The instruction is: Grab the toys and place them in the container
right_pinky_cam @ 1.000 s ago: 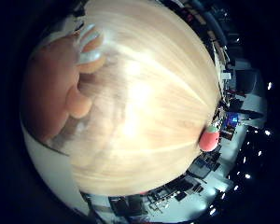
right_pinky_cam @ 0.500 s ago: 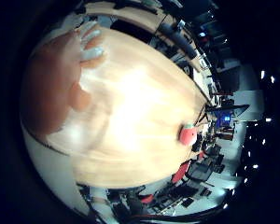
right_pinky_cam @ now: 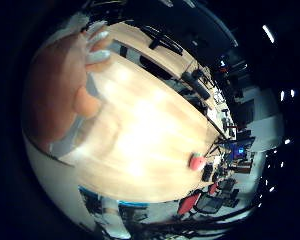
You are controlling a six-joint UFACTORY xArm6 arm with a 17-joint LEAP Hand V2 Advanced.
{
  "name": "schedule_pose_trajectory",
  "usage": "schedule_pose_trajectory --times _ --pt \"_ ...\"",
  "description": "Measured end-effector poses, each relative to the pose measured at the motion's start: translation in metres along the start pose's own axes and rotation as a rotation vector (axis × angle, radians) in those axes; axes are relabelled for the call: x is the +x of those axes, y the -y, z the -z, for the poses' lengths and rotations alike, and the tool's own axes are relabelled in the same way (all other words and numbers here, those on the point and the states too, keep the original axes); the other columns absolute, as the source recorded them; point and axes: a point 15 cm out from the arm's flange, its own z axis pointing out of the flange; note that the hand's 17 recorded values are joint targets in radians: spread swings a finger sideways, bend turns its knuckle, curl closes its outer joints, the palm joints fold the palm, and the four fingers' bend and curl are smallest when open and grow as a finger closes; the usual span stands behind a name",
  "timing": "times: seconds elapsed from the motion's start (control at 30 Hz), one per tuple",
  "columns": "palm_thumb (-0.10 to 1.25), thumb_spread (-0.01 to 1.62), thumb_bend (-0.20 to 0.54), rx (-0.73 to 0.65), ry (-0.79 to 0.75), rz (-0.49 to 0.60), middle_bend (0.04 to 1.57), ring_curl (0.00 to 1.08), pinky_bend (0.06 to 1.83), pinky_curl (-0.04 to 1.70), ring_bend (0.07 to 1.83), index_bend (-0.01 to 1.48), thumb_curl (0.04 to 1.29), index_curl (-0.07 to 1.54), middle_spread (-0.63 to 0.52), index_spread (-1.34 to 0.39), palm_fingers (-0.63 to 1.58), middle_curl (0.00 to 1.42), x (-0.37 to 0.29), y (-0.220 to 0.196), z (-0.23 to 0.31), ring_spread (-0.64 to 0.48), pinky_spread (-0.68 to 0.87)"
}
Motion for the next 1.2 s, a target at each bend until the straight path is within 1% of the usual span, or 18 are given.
schedule_pose_trajectory --times 0.4,0.6,0.97,1.2 --pt "1.13 1.11 -0.012 -0.122 0.071 0.183 0.68 0.48 1.27 0.49 1.18 0.28 0.39 0.57 -0.48 -0.59 1.15 0.69 -0.080 0.032 -0.031 -0.36 -0.44" --pt "1.13 1.10 -0.012 -0.156 0.093 0.279 0.68 0.48 1.26 0.49 1.18 0.24 0.39 0.61 -0.49 -0.59 1.15 0.69 -0.118 0.036 -0.049 -0.37 -0.44" --pt "1.11 1.09 -0.013 -0.206 0.099 0.352 0.67 0.48 1.24 0.49 1.18 0.20 0.40 0.68 -0.49 -0.61 1.16 0.69 -0.129 0.032 -0.070 -0.36 -0.45" --pt "1.10 1.09 -0.017 -0.203 0.099 0.361 0.65 0.48 1.23 0.49 1.18 0.19 0.40 0.71 -0.49 -0.62 1.15 0.69 -0.129 0.034 -0.072 -0.36 -0.46"
